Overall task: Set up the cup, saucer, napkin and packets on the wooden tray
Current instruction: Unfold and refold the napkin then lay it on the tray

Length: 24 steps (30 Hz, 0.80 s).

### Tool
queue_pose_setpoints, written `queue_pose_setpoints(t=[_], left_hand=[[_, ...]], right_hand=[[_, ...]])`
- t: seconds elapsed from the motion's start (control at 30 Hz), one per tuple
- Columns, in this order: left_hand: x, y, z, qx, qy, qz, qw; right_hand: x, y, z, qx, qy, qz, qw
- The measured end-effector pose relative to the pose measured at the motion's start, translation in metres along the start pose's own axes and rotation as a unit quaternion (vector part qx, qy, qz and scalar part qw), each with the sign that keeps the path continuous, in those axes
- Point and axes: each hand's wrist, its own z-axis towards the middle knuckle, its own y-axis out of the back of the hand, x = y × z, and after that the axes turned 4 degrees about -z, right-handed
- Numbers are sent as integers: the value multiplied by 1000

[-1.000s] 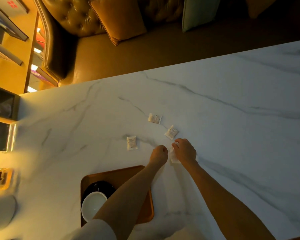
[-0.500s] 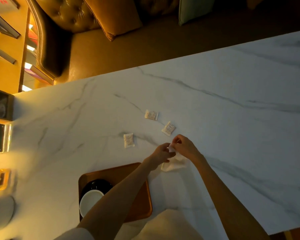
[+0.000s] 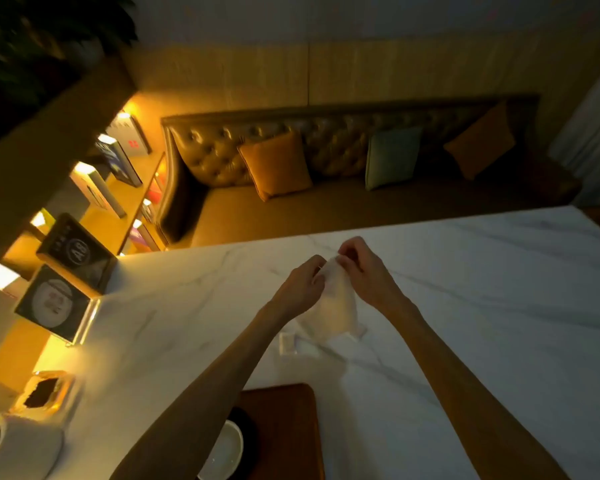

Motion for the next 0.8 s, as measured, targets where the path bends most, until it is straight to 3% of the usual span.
queue_pose_setpoints(t=[0.23, 0.33, 0.47, 0.57, 0.7, 0.8], left_hand=[[-36, 111, -45, 18, 61, 1, 998], [-39, 163, -73, -3, 34, -42, 999], [-46, 229, -114, -83, -6, -141, 987], [-56, 263, -140, -204, -70, -249, 944], [-78, 304, -168, -250, -160, -282, 912], [-91, 338, -178, -328, -172, -244, 896]], right_hand=[[126, 55, 23, -130, 119, -17, 984], [160, 78, 21, -166, 131, -6, 977], [189, 94, 3, -114, 149, 22, 982], [214, 96, -14, -67, 144, 95, 983], [249, 88, -34, 38, 193, 183, 963], [283, 81, -40, 35, 188, 203, 960]])
